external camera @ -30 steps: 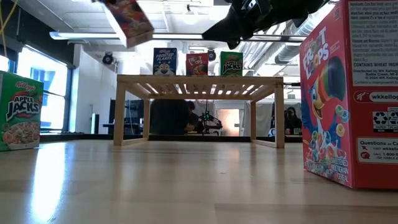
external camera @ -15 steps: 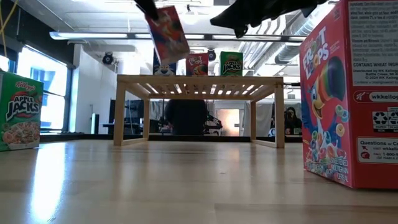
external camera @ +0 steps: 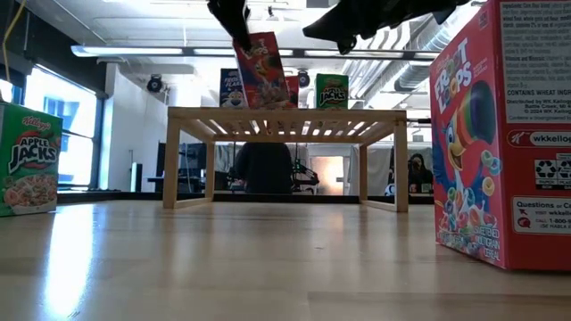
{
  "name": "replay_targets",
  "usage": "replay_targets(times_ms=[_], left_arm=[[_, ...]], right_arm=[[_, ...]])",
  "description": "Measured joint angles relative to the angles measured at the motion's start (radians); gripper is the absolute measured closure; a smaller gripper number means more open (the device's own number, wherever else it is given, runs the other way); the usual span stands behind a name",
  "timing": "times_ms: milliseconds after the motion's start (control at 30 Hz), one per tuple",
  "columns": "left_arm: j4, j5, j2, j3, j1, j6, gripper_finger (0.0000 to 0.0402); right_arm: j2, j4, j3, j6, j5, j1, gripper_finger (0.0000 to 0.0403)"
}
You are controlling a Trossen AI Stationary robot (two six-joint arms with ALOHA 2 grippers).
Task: Stack cereal on shelf
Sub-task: Put the top red cereal box on the shelf and align it with the other red cereal box
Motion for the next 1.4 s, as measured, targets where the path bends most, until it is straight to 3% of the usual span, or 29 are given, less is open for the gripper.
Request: replay_targets(times_ms=[300, 933, 1133, 1233, 1400], left_arm=[[0.01, -0.019, -0.001, 0.009, 0.031, 0.026, 0.026], [0.115, 0.007, 0.024, 0.008, 0.042, 0.079, 0.0184], [0.132, 0.037, -0.029, 0.008, 0.057, 0.067, 0.0173], [0.163, 0.119, -0.085, -0.009, 0.073, 0.052, 0.0172], [0.358, 0.264, -0.248, -0.199, 0.11, 0.026, 0.0174]], right_arm=[[0.0, 0.0, 0.0, 0.0, 0.0, 0.0, 0.0403], [0.0, 0.001, 0.0, 0.038, 0.034, 0.004, 0.0394], [0.0, 0.009, 0.0, 0.056, 0.161, 0.007, 0.0331], [0.0, 0.006, 0.004, 0.056, 0.176, 0.006, 0.0287], [-0.001, -0.036, 0.073, 0.011, 0.177, 0.001, 0.0214]])
